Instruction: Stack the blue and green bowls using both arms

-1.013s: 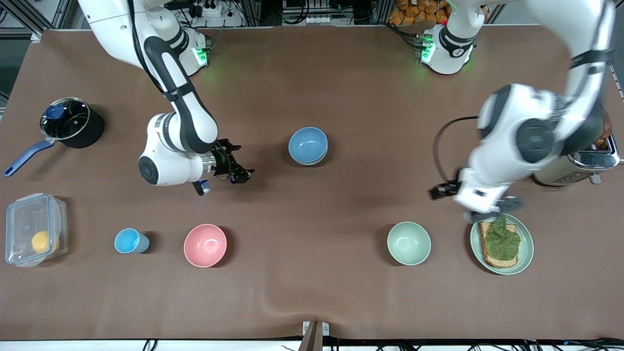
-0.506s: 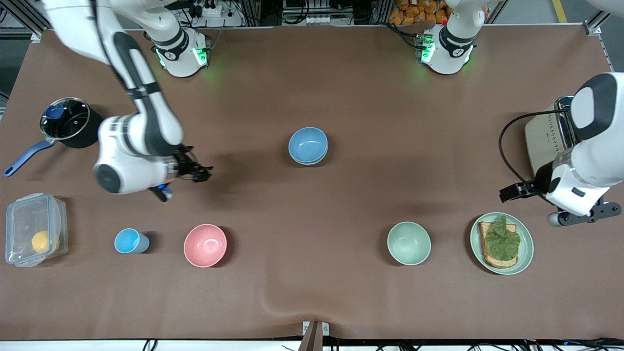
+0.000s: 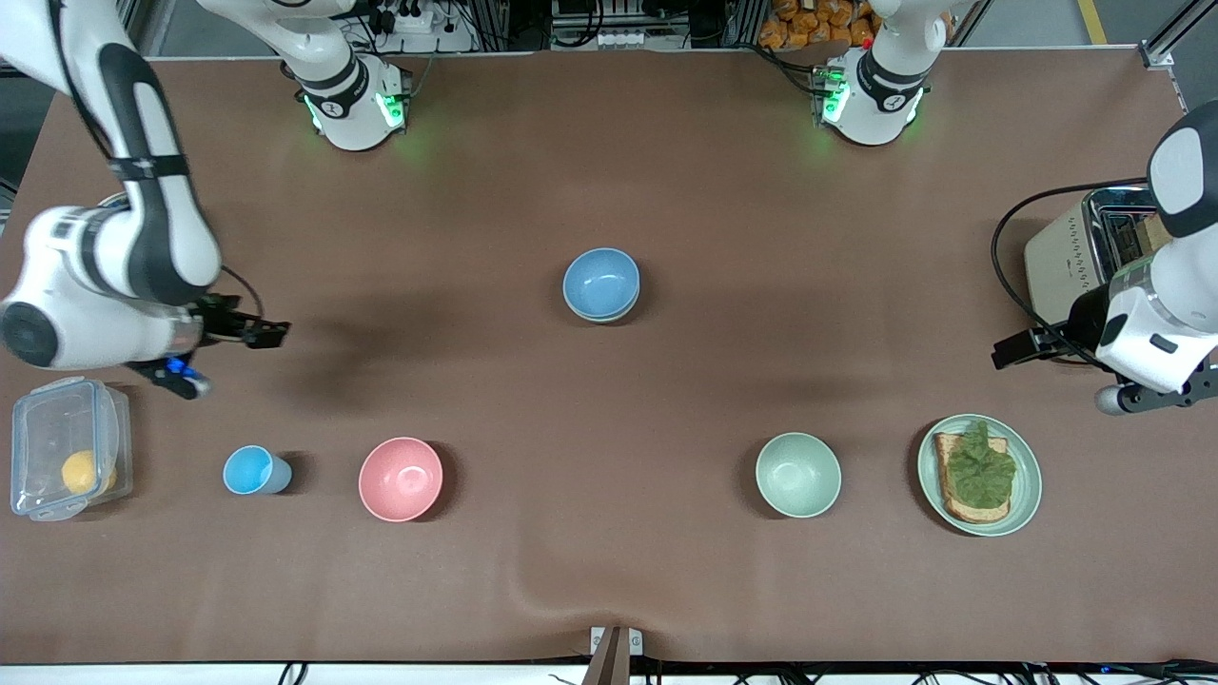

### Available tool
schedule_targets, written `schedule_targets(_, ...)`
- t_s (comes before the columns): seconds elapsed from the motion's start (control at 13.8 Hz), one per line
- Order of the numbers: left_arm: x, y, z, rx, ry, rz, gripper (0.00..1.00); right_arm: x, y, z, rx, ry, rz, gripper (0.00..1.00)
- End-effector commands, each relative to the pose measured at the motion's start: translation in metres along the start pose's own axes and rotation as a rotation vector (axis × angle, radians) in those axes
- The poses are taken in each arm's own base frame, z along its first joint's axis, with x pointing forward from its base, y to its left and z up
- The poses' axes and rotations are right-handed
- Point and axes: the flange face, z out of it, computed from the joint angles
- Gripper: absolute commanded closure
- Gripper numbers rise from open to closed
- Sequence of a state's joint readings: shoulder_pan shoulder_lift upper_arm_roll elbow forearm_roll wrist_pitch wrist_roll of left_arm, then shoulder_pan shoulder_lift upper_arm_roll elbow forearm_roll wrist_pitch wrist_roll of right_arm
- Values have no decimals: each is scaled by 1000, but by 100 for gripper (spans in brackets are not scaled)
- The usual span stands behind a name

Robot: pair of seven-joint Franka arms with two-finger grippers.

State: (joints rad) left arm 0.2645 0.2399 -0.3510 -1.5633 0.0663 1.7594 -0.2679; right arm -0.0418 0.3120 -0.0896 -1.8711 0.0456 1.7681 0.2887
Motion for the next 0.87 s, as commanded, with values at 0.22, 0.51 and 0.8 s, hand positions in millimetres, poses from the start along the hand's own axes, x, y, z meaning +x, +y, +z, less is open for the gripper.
schedule_targets(0.22,-54,36,-28,51,-9,70,0,-51,27,-124,-6,243,-308,0)
schedule_targets(0.51,-81,32,-46,40,-21,133,0,-105,23,-205,15,408,-365,0)
schedule_targets(0.8,-95,19,-61,41,-55,255,0,-131,8,-238,8,422,-395,0)
